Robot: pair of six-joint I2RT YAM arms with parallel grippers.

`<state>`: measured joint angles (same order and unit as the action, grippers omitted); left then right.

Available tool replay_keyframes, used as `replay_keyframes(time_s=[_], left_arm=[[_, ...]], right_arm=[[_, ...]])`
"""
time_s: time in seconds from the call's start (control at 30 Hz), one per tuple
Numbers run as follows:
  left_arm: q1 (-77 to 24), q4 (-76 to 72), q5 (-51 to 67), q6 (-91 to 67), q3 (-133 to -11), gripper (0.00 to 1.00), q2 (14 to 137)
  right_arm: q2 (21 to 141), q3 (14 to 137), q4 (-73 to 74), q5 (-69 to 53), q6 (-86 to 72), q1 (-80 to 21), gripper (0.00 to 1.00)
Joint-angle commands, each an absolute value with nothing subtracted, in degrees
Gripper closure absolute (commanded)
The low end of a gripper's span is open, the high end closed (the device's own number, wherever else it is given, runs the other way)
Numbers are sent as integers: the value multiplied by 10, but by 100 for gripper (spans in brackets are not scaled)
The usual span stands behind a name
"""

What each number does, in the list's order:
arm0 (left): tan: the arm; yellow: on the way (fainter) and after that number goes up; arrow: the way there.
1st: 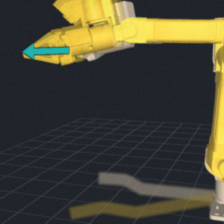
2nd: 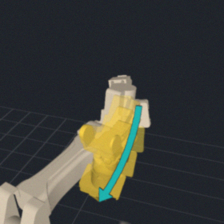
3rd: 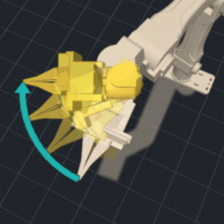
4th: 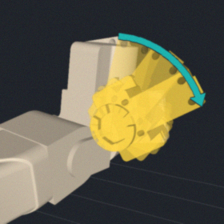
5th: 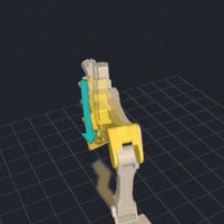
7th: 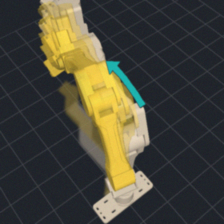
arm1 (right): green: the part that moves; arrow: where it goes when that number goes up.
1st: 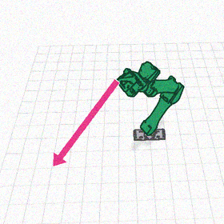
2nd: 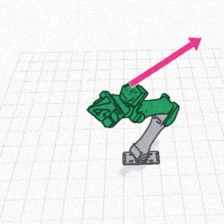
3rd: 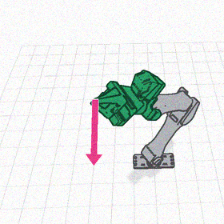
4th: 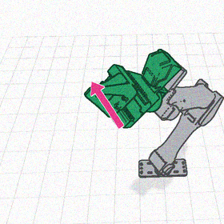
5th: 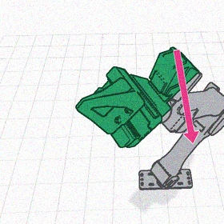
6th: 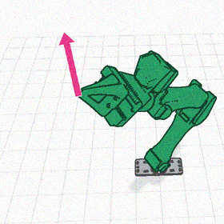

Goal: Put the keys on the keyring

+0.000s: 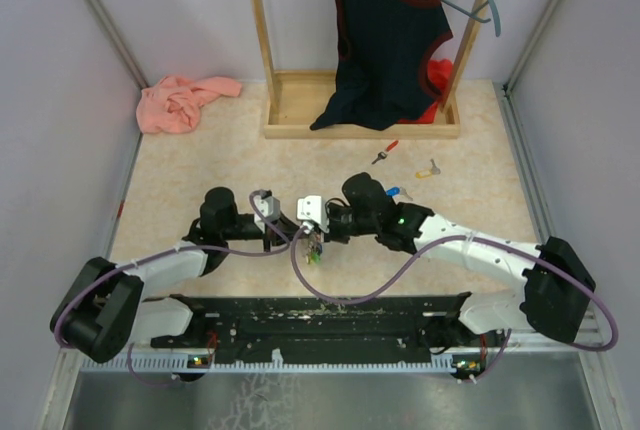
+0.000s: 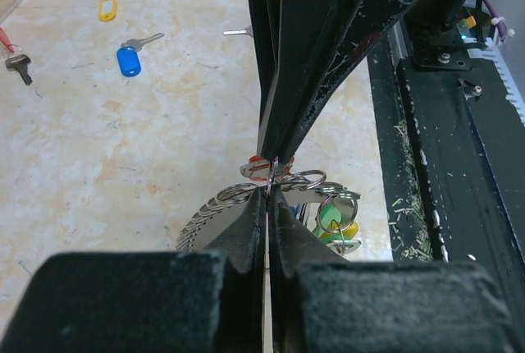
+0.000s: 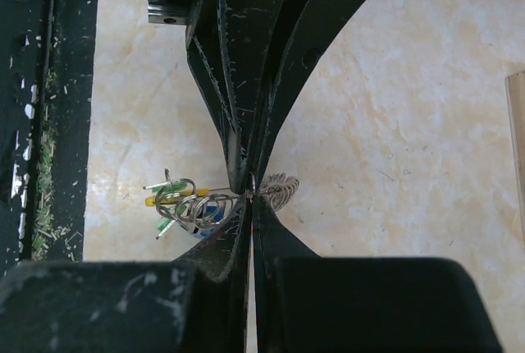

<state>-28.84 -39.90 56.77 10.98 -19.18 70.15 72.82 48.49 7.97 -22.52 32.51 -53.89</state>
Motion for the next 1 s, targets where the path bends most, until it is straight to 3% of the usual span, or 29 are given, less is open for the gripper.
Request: replay_keyframes(time_s=[0.0,0.5,0.97], left_arm=[[-293,-376,540,129,-223,99,693],[-292,-380,450,21,-240,99,682],[-292,-579,422,-127,-161,99,671]], right_arm=[[723,528,66,-247,325,-553,100],[725,514,121,-177,382,-568,100],[701,445,36,-124,351,-571,100]])
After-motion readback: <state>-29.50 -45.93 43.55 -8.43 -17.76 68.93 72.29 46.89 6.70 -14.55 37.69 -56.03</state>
